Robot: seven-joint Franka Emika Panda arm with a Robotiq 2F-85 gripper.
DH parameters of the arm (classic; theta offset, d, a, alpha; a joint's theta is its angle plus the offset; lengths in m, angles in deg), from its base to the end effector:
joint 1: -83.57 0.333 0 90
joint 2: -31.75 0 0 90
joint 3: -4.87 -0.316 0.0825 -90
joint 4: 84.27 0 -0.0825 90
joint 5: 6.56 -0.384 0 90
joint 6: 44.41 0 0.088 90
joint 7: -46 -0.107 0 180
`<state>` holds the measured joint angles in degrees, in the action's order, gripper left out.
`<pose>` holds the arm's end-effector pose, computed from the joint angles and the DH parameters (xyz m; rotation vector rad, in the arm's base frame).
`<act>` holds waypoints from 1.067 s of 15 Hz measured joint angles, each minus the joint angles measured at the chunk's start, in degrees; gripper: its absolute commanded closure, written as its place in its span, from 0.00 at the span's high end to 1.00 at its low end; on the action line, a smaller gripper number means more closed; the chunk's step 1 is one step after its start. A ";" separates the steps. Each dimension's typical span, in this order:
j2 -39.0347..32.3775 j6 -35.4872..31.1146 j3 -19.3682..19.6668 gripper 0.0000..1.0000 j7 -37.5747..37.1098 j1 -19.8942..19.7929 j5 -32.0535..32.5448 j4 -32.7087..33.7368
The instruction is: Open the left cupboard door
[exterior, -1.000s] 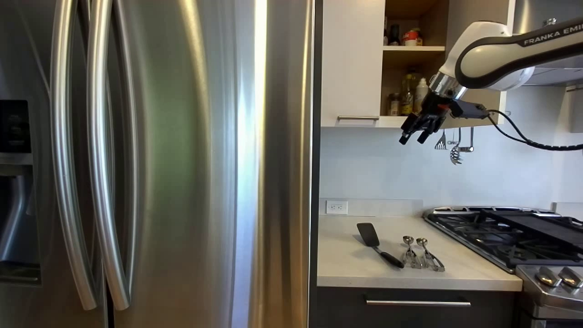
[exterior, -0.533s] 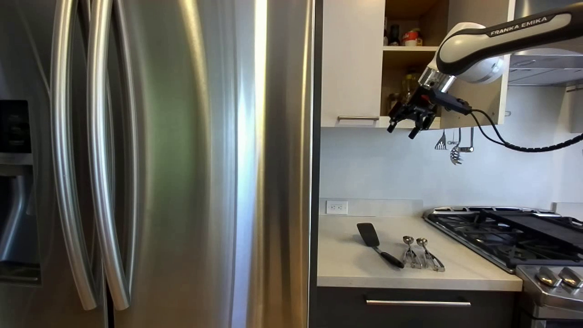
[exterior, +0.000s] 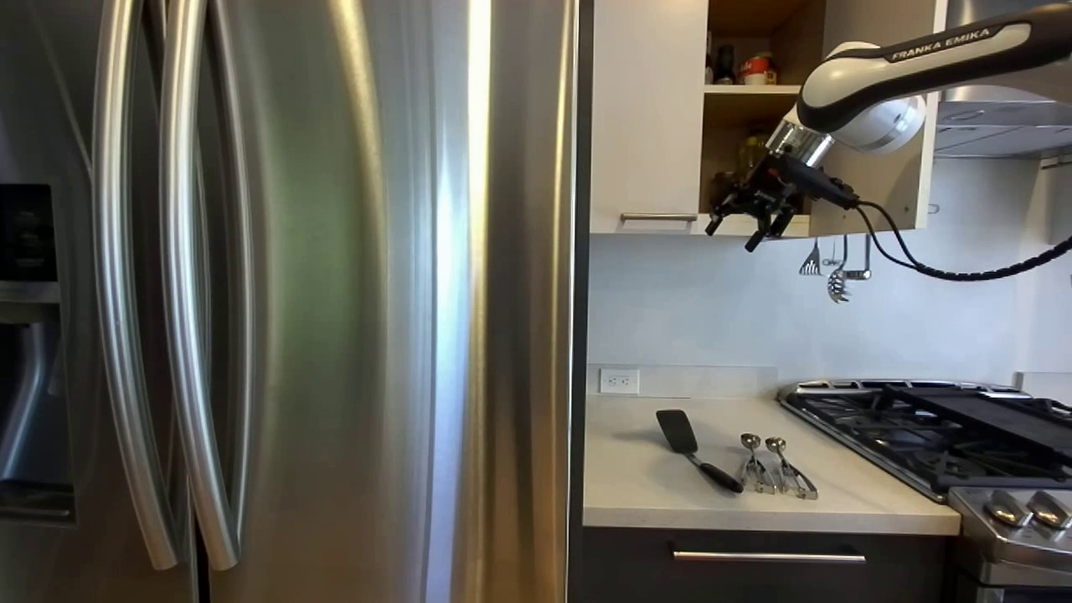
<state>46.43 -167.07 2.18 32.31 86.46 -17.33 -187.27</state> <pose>0.5107 0.0617 0.7151 -2.7495 0.2649 -0.7998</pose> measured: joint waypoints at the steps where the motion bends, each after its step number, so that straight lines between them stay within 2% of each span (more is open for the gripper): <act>1: -0.03 0.08 -0.05 1.00 -0.65 0.00 -0.27 0.15; 7: -3.61 2.87 0.06 1.00 -14.09 -0.79 -3.02 6.07; 13: -8.82 1.67 1.27 1.00 -26.96 -2.74 -6.86 12.99; 14: -9.33 0.90 1.77 0.98 -28.77 -3.09 -7.53 13.72; 15: -9.78 0.07 2.28 0.76 -30.53 -3.47 -8.23 14.41; 16: -10.17 -0.88 2.75 0.73 -32.18 -3.84 -8.98 14.95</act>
<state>36.26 -167.95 4.93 0.13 82.62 -26.30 -172.32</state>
